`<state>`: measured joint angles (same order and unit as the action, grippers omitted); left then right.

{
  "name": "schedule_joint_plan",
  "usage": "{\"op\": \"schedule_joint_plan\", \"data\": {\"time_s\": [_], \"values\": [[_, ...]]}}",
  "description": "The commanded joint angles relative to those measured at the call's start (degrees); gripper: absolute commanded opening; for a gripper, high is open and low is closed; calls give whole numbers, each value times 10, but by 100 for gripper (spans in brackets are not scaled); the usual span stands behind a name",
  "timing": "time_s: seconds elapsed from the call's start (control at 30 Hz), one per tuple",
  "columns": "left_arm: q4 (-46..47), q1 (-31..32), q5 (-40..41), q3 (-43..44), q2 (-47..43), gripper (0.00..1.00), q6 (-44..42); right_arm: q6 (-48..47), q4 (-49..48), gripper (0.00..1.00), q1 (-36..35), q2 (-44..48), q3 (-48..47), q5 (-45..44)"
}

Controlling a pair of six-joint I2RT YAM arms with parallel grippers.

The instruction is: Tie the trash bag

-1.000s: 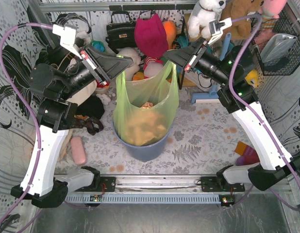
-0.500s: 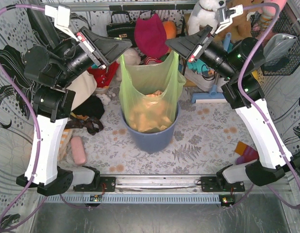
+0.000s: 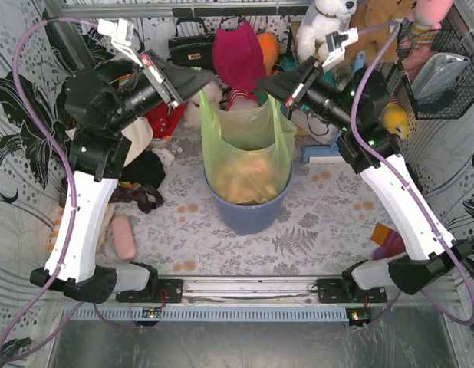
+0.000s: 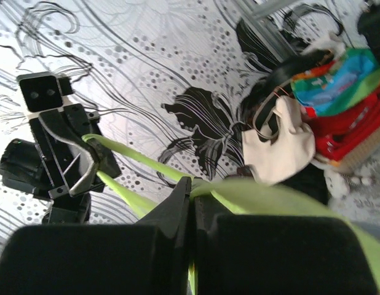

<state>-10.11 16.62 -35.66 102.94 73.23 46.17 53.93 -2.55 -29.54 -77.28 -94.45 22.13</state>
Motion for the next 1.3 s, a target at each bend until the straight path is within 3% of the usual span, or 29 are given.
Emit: {"op": "schedule_joint_plan", "data": {"time_s": [0.0, 0.17, 0.47, 0.57, 0.77, 0.97, 1.03, 1.1, 1.2, 1.27], "values": [[19, -5, -4, 108, 18, 1, -2, -18, -32, 0, -2, -20, -113, 29], [50, -5, -11, 91, 13, 1, 17, -20, -32, 0, -5, -16, -113, 17], [40, -11, 14, -35, -37, 2, -7, 19, -88, 0, -5, 28, 54, 2], [38, -18, 11, -19, -29, 2, -3, 21, -90, 0, -7, 18, 43, 3], [17, -28, -7, 89, 14, 2, 6, 7, -51, 0, -9, -22, -76, 7], [37, -30, -8, 41, -8, 3, 8, 3, -41, 0, -17, -18, -75, 8], [45, -30, -1, 6, -26, 8, 4, 2, -34, 0, -17, -7, -45, 2], [54, -33, 6, -33, -47, 19, 3, -4, -21, 1, -17, 6, -23, -10], [28, -37, 14, -43, -60, 30, -14, -23, 12, 17, -17, 21, -11, -27], [3, -39, 19, -38, -62, 34, -26, -47, 44, 35, -17, 30, -17, -40]]}}
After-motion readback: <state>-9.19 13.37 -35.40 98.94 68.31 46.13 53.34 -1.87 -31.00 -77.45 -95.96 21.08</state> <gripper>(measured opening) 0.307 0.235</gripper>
